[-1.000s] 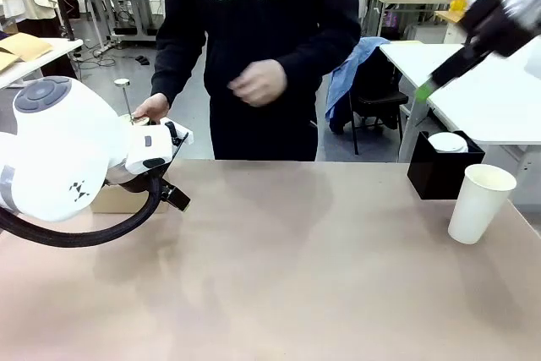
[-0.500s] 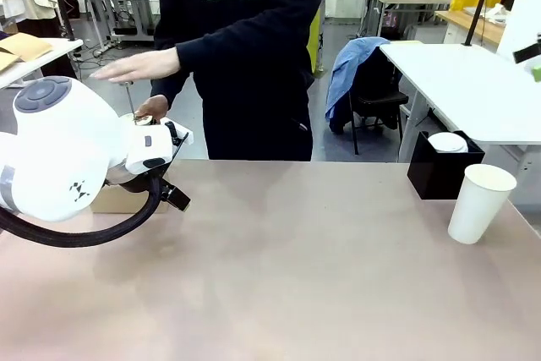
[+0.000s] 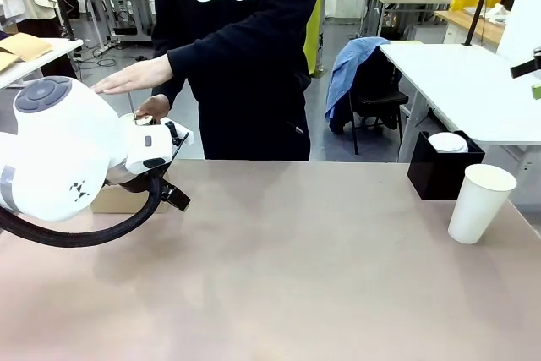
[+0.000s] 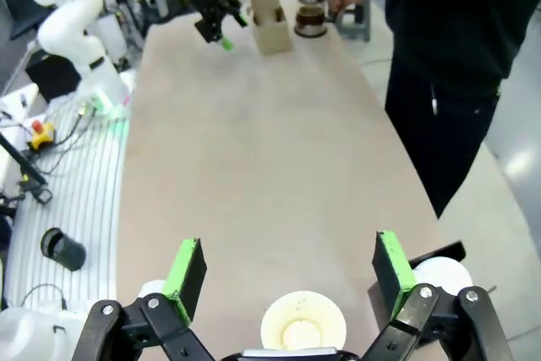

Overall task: Pour a drink into a cup and package it in a carrier.
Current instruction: Pick up the 600 ml Paper Cup and place it in the middle top area of the table.

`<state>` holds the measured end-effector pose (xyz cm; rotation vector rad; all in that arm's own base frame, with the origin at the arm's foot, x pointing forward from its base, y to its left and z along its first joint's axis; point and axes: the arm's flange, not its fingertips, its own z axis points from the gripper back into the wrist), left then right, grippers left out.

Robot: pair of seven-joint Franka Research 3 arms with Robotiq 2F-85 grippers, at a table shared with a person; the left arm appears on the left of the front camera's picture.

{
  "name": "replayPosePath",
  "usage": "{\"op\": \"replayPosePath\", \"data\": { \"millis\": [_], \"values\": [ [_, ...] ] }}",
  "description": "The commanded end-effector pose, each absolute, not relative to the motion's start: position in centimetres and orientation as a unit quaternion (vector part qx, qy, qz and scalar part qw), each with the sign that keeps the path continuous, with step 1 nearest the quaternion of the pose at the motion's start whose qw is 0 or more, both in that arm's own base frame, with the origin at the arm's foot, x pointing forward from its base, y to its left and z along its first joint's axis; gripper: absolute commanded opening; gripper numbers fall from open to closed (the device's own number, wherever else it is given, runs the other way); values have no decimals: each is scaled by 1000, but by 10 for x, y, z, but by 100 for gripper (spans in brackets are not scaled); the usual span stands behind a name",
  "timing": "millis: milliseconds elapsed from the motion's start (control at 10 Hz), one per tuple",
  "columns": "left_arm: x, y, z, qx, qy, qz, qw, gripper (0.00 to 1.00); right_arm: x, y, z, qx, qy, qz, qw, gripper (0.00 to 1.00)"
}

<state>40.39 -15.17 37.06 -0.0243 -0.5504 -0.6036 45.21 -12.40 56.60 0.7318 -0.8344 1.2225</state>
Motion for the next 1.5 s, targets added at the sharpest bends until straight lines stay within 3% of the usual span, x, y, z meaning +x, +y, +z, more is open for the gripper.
{"op": "replayPosePath", "data": {
  "millis": [0, 300, 500, 900, 1400],
  "values": [
    [404, -151, 370, -12, -267, -294, 918, 100, 460, -146, 549, 317, -461, 520, 645, 100],
    [404, -151, 370, -12, -267, -294, 918, 100, 441, -206, 461, 308, -591, 487, 565, 100],
    [404, -151, 370, -12, -267, -294, 918, 100, 433, -227, 406, 311, -629, 465, 541, 100],
    [404, -151, 370, -12, -267, -294, 918, 100, 425, -265, 310, 373, -637, 394, 548, 100],
    [404, -151, 370, -12, -267, -294, 918, 100, 435, -252, 263, 402, -590, 383, 586, 100]
  ]
}}
